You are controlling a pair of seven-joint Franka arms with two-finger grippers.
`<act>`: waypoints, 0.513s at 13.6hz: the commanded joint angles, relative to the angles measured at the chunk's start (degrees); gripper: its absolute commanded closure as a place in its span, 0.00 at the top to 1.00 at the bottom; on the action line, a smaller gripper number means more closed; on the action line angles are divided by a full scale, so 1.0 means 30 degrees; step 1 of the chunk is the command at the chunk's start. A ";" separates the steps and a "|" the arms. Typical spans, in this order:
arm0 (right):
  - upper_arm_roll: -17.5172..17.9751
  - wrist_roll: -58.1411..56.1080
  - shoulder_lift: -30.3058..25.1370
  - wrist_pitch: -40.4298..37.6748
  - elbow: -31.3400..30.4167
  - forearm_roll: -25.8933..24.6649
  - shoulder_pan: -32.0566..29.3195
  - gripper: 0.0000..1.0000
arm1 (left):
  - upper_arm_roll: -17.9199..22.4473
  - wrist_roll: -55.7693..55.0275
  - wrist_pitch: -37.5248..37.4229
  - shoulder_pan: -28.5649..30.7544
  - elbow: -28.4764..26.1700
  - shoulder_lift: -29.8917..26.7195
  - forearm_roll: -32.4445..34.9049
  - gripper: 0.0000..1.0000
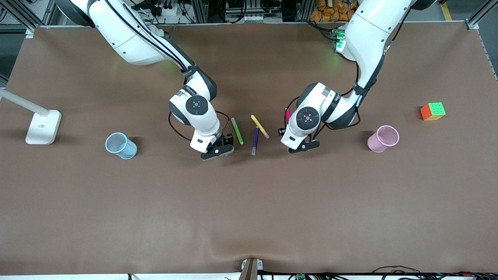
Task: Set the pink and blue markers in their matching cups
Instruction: 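Close the right gripper on the blue marker while the left gripper grasps the pink marker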
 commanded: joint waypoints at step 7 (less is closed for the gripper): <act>0.0048 0.1138 0.0660 0.0629 0.0437 -0.0974 0.0338 0.54 | 0.0106 -0.0390 0.0596 -0.0172 -0.0609 0.0072 0.0076 0.51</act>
